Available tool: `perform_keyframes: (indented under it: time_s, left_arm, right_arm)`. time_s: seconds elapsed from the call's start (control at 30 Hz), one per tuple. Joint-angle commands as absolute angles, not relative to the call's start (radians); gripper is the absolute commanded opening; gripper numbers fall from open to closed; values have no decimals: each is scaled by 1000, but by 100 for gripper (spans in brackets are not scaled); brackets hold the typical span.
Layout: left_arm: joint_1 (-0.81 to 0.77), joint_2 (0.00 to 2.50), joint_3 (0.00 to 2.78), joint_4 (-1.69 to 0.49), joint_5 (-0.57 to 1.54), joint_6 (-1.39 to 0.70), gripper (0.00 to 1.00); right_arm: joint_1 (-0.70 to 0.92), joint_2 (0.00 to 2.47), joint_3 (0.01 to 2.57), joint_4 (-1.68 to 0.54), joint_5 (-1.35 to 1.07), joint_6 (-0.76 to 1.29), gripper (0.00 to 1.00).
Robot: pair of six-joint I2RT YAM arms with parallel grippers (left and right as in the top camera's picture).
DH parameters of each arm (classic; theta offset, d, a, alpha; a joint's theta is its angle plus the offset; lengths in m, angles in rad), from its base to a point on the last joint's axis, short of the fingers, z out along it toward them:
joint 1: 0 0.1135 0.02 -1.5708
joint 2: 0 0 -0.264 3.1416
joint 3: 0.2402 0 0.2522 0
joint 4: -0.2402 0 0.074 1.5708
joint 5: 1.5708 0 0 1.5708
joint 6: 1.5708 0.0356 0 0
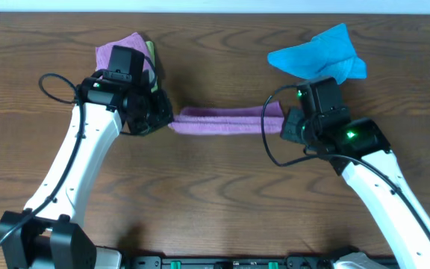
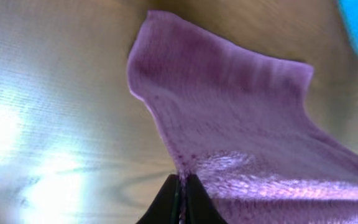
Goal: Fold the cloth
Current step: 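Lay the stretched pink cloth flat on the table with both grippers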
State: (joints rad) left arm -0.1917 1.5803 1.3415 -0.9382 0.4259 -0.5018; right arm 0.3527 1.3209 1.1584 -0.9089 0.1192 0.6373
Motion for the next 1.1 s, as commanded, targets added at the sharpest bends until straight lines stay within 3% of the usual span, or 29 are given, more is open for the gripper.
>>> perform_keyframes:
  time_s: [0.0, 0.6, 0.67, 0.73, 0.77, 0.83, 0.9, 0.97, 1.03, 1.07]
  left_arm:
    - [-207, 1576, 1306, -962, 331, -466, 6]
    - [-316, 1576, 1111, -998, 314, -464, 6]
    - [-332, 1576, 1101, -997, 326, -464, 6]
    - [-355, 1576, 1089, -986, 324, -464, 6]
    - [-367, 1576, 1080, -972, 323, -466, 6]
    - [-391, 1576, 1060, -925, 319, -467, 9]
    - [-415, 1576, 1045, -869, 301, -463, 34]
    - [-435, 1576, 1032, -805, 299, -439, 53]
    - [-448, 1576, 1020, -756, 282, -418, 54]
    - [-453, 1576, 1009, -723, 268, -417, 54]
  right_arm:
    - [361, 1324, 1140, -940, 149, 658, 2]
    - [480, 1324, 760, -926, 85, 828, 2]
    - [491, 1324, 717, -905, 85, 839, 15]
    - [500, 1324, 680, -876, 86, 841, 60]
    - [501, 1324, 670, -859, 86, 841, 72]
    - [501, 1324, 666, -818, 90, 839, 77]
    - [501, 1324, 670, -767, 89, 818, 83]
    - [501, 1324, 677, -715, 71, 786, 85]
    - [501, 1324, 682, -671, 41, 757, 84]
    - [501, 1324, 683, -634, 17, 741, 79]
